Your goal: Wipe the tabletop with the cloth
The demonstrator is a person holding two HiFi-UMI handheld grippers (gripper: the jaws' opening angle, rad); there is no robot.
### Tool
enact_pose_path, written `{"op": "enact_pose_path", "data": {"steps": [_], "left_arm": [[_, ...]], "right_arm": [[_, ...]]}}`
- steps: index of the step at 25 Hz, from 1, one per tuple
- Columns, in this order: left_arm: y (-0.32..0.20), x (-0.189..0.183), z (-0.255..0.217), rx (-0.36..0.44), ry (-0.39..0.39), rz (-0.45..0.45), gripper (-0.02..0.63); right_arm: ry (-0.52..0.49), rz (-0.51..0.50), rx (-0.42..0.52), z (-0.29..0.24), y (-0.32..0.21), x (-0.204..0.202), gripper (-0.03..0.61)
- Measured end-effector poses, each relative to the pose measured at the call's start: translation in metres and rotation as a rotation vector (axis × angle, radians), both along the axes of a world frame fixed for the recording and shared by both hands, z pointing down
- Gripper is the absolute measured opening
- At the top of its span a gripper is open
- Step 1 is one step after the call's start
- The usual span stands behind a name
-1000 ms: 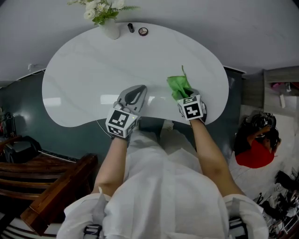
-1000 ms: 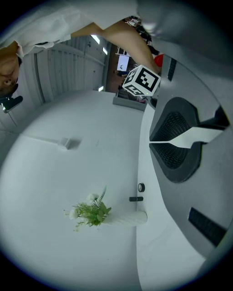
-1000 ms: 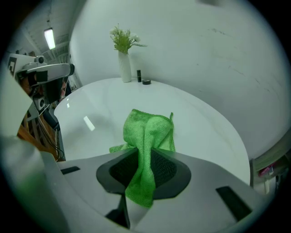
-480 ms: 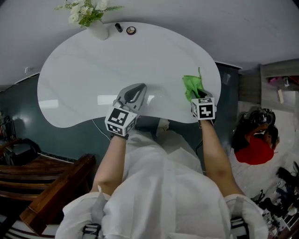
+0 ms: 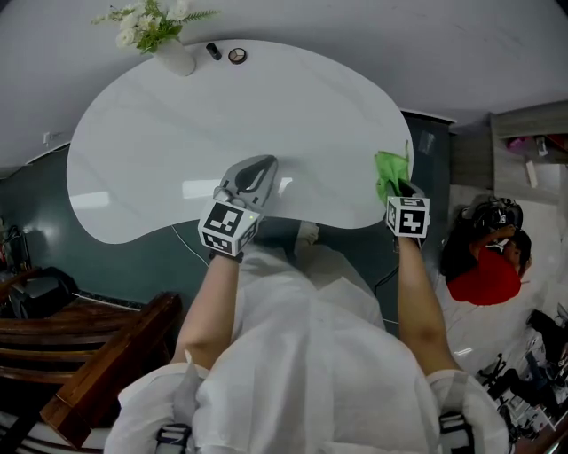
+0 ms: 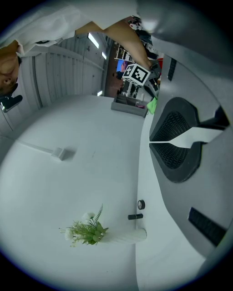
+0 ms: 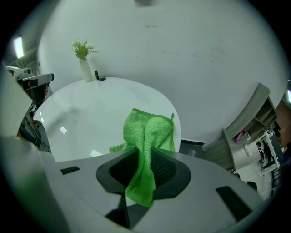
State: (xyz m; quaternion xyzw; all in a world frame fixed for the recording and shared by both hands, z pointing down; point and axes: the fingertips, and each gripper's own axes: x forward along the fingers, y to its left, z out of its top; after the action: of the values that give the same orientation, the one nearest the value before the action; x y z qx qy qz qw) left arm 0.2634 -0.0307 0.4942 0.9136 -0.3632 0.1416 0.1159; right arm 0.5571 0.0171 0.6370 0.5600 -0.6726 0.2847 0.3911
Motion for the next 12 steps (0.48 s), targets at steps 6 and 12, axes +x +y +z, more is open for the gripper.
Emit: {"op": "enact_pose_path", "data": {"steps": [6, 12], "left_arm": [[0.004, -0.001, 0.004, -0.001, -0.009, 0.006, 0.018], [0.008, -0.019, 0.003, 0.000, -0.015, -0.010, 0.018]], "right_arm": [[0.006, 0.039, -0.015, 0.002, 0.025, 0.003, 0.081], [-0.036, 0.069, -0.046, 0.001, 0.054, -0.025, 0.081]]}}
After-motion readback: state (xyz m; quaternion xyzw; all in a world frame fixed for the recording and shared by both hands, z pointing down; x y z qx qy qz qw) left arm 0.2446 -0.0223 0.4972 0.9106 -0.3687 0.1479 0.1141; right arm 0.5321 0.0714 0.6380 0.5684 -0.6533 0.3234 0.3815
